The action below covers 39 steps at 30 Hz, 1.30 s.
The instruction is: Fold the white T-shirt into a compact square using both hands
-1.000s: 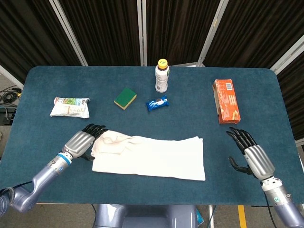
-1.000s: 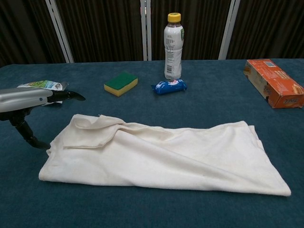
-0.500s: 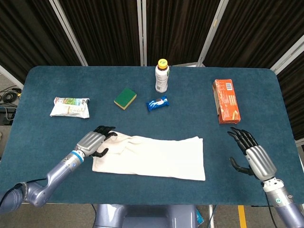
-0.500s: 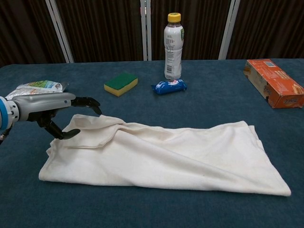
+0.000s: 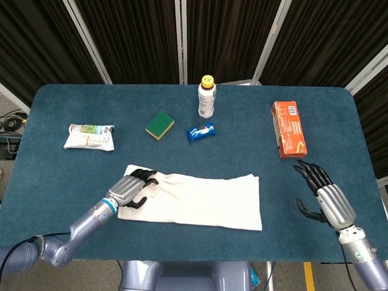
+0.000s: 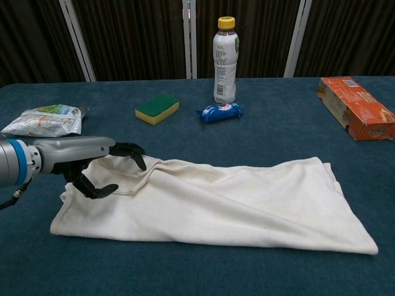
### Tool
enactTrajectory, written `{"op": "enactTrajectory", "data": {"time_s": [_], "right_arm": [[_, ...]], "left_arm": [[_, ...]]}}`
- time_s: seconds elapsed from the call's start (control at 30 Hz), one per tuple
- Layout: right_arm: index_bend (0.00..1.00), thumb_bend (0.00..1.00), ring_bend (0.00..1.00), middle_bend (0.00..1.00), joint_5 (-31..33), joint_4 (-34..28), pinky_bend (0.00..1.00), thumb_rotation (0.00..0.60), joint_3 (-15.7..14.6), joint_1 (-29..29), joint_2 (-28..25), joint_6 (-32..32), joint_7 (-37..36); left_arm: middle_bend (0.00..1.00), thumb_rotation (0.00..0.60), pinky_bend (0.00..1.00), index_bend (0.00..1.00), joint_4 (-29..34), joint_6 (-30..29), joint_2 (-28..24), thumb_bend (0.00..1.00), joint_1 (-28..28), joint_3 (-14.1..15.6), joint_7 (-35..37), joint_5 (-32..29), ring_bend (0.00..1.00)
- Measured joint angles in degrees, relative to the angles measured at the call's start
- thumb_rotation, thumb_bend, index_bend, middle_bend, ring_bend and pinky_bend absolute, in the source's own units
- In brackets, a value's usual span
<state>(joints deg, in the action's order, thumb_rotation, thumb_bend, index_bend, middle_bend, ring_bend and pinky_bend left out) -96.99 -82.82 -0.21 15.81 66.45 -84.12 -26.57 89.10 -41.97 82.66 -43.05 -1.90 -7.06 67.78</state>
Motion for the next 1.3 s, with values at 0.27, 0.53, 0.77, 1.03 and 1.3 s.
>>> {"op": "enactTrajectory", "data": {"time_s": [0.27, 0.53, 0.77, 1.03, 1.3], "right_arm": [[0.08, 0.37, 0.00, 0.00, -0.02, 0.02, 0.00, 0.600, 0.02, -0.15, -0.12, -0.26, -0.28], [0.08, 0.37, 0.00, 0.00, 0.04, -0.11, 0.00, 0.600, 0.08, -0.07, -0.10, -0.05, -0.10], [0.08, 0.37, 0.00, 0.00, 0.13, -0.03, 0.00, 0.600, 0.12, -0.07, -0.08, 0.05, -0.14], [0.08, 0.37, 0.00, 0.00, 0.03, -0.08, 0.00, 0.600, 0.16, 0.01, 0.00, 0.10, 0.21], [0.08, 0.37, 0.00, 0.00, 0.12, -0.06, 0.00, 0.600, 0.16, -0.04, -0.04, 0.13, 0.31]], "left_arm": [[0.00, 0.579, 0.00, 0.20, 1.03, -0.92, -0.97, 0.57, 1.23, 1.72, 1.00, 2.70, 0.00], [0.00, 0.582, 0.00, 0.20, 0.73, -2.42, -2.17, 0.57, 2.84, 3.35, 4.87, 7.29, 0.00], [0.00, 0.584, 0.00, 0.20, -0.15, -3.11, -3.27, 0.57, 4.12, 4.94, 8.68, 10.44, 0.00], [0.00, 0.585, 0.00, 0.21, -2.38, -3.05, -2.74, 0.57, 5.19, 6.42, 13.34, 13.15, 0.00], [0.00, 0.595, 0.00, 0.22, -2.86, -6.44, -3.00, 0.57, 6.17, 6.87, 16.41, 17.05, 0.00]]}}
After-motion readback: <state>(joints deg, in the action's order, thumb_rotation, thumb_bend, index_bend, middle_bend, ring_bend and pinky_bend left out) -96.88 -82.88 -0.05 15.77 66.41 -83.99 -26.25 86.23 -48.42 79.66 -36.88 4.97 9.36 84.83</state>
